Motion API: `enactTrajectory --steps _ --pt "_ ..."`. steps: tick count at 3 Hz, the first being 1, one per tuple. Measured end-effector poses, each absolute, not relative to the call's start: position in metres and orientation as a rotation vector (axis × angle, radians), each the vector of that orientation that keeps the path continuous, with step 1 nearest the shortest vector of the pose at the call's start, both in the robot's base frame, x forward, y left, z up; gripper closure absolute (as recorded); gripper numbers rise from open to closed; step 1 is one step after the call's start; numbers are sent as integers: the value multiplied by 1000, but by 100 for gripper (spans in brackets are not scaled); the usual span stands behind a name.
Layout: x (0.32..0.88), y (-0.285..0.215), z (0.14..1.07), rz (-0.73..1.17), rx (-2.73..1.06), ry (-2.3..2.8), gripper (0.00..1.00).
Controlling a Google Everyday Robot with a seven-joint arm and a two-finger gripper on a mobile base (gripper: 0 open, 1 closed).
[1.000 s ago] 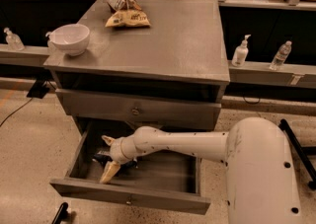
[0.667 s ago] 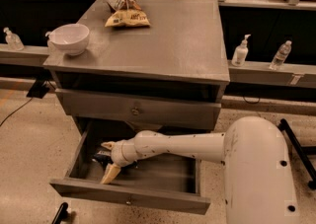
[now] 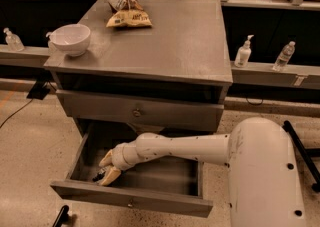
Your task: Pick blue chip bag from middle drawer and place on counter
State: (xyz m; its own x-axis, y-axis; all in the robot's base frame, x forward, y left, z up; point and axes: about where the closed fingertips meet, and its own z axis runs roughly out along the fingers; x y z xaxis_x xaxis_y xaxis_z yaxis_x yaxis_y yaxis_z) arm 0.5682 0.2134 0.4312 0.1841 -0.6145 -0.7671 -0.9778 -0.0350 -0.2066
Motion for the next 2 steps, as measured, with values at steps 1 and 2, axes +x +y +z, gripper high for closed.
enactTrajectory --steps 1,2 --pt "568 211 429 630 -1719 1515 100" --pt "568 211 431 630 -1719 1515 100"
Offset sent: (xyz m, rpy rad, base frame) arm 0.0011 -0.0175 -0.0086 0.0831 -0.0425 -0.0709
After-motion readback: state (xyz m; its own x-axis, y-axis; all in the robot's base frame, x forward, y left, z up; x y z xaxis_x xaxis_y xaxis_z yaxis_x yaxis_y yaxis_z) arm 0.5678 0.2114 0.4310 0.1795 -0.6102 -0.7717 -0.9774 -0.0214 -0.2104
